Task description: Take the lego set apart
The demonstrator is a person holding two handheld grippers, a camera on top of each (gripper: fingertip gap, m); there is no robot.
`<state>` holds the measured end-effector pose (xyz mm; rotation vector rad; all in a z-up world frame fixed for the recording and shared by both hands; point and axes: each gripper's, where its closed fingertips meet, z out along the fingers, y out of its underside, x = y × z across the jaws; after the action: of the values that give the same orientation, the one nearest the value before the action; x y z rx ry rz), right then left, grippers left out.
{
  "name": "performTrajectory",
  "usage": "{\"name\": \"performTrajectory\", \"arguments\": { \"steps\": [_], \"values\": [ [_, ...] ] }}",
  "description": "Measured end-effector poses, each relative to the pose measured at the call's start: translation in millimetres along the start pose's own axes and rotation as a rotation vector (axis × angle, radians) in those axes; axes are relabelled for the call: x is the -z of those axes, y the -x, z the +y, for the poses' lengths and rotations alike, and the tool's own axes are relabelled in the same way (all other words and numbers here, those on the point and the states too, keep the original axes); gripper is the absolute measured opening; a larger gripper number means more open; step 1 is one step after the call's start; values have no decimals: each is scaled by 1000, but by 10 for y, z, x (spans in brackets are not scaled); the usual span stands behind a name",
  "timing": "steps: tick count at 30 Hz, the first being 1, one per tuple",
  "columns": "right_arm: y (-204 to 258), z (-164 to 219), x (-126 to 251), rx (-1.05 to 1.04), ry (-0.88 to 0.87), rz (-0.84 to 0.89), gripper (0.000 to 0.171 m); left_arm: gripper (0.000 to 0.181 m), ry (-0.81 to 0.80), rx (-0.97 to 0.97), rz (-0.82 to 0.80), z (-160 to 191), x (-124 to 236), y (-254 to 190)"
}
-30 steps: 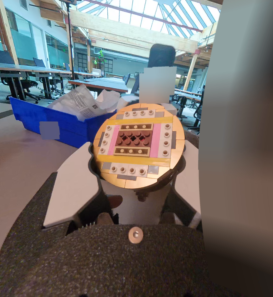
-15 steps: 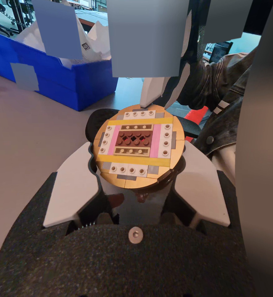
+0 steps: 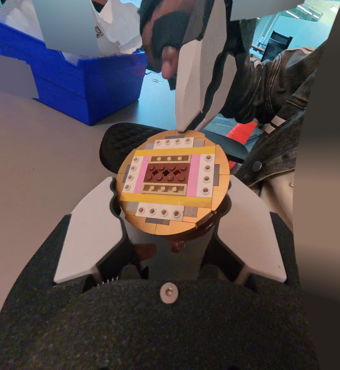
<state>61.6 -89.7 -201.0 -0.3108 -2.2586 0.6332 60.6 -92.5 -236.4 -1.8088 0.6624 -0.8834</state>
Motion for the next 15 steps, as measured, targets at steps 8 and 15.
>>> {"name": "performTrajectory", "arguments": {
  "steps": [8, 15],
  "values": [
    [-209, 6, 24, -537, -303, 164, 0, 100, -10, 24, -60, -16, 3, 93],
    [-182, 146, -106, -429, -176, 180, 16, 100, 73, -54, -133, 77, -57, 159]
  ]
}}
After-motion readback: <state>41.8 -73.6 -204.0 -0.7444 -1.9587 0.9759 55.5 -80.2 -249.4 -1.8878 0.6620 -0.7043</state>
